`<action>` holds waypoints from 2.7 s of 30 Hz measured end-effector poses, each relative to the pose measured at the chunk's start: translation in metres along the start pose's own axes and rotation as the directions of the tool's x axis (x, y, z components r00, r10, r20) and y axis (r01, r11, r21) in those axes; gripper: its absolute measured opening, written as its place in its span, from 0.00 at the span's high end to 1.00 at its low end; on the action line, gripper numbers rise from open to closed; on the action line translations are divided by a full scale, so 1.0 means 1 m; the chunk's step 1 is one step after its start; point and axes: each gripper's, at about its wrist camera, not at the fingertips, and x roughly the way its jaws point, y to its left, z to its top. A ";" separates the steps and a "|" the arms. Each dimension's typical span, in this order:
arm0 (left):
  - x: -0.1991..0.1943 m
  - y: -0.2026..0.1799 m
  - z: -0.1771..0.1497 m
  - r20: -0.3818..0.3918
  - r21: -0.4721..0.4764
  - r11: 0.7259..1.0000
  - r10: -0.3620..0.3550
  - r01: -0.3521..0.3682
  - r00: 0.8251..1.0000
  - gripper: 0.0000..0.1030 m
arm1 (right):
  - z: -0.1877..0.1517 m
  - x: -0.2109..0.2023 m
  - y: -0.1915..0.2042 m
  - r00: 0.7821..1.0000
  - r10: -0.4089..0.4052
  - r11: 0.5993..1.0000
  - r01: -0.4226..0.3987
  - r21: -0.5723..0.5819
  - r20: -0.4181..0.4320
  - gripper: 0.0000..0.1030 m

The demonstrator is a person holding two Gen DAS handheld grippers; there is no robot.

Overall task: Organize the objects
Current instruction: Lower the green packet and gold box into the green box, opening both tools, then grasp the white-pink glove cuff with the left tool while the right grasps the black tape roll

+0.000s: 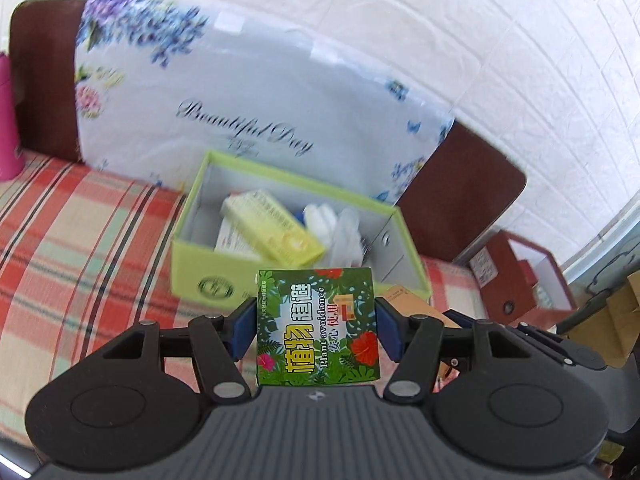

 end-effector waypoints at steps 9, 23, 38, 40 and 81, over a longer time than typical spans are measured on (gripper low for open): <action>0.021 -0.008 0.050 0.059 0.018 1.000 -0.001 0.000 0.998 0.38 | 0.035 0.020 -0.022 0.998 -0.036 0.999 0.036 -0.002 0.054 0.70; 0.105 0.026 0.056 -0.092 -0.057 0.997 0.049 -0.054 0.995 0.17 | 0.037 0.114 -0.049 0.993 -0.102 0.992 0.097 -0.081 -0.058 0.35; 0.051 0.019 0.022 -0.007 0.007 0.992 0.127 -0.127 0.992 0.15 | 0.000 0.071 -0.030 0.995 -0.103 0.992 0.102 -0.080 -0.010 0.00; 0.042 0.017 0.020 -0.005 0.015 0.989 0.148 -0.148 0.989 0.15 | 0.002 0.061 -0.027 0.995 -0.102 0.991 0.103 -0.081 0.009 0.00; 0.040 0.019 -0.146 -0.389 0.172 0.983 0.013 0.058 0.921 0.16 | -0.132 -0.031 -0.010 0.958 -0.173 0.983 0.181 0.014 -0.229 0.00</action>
